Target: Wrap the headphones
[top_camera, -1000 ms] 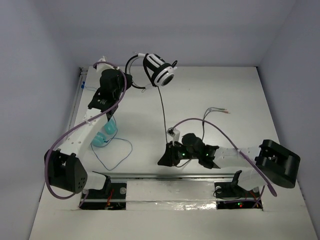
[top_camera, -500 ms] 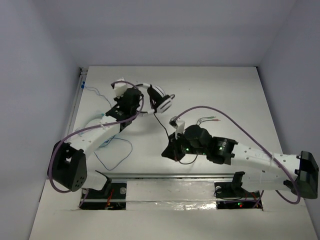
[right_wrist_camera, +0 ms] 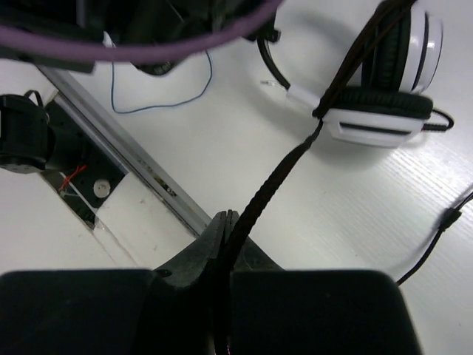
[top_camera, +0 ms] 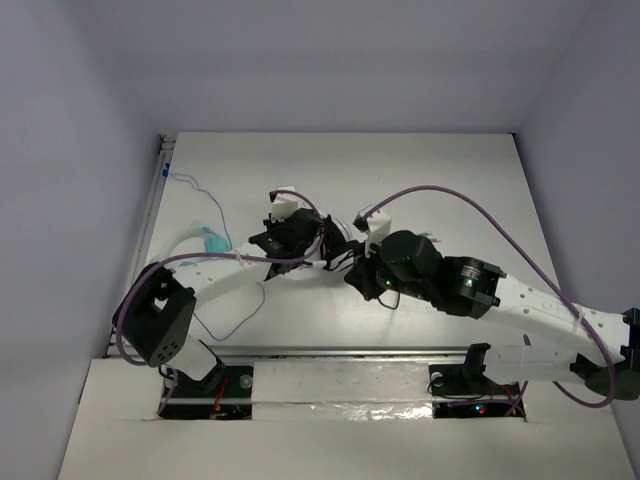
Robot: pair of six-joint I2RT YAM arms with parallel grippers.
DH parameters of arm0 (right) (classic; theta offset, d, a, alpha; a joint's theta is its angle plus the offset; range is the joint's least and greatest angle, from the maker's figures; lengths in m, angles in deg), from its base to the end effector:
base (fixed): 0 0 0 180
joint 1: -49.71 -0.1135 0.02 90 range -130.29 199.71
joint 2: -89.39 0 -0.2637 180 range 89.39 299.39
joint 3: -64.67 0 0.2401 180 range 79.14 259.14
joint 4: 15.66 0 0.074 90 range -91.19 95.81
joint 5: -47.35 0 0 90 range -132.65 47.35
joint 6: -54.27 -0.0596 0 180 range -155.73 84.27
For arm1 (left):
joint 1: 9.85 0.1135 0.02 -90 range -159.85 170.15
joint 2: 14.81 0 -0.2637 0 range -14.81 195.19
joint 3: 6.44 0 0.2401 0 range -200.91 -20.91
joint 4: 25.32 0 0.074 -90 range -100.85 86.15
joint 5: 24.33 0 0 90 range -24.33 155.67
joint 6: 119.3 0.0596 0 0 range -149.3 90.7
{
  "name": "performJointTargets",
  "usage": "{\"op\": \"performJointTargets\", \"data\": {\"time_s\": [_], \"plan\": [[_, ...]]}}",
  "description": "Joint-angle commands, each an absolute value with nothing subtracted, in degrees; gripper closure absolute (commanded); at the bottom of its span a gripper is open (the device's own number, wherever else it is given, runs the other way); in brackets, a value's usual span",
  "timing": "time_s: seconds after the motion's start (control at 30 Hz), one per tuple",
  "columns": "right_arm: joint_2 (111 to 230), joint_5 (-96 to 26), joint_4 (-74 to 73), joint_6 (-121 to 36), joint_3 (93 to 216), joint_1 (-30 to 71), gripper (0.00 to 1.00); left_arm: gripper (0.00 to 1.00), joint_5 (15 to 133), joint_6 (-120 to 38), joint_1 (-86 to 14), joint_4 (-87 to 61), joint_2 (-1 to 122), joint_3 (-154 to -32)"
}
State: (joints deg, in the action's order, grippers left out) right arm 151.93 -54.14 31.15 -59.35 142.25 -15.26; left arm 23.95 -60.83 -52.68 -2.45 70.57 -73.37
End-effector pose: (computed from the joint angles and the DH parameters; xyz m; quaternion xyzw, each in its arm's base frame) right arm 0.1135 0.2150 0.3401 -0.2613 0.8305 0.2755 0.4076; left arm 0.2583 -0.1854 0.2221 -0.0622 0.8617 0.0257 0.5029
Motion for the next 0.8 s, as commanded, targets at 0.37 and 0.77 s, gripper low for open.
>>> {"op": "performJointTargets", "data": {"time_s": [0.37,0.77], "plan": [[154.8,-71.0,27.5,-54.5,147.4,-7.3,1.0,1.0,40.1,-54.9,-57.3,-2.4,66.8,-76.3],[162.7,-66.6,18.2,-48.8,151.0,5.8,1.0,1.0,57.3,-40.6,-57.3,8.1,59.7,-81.5]]}}
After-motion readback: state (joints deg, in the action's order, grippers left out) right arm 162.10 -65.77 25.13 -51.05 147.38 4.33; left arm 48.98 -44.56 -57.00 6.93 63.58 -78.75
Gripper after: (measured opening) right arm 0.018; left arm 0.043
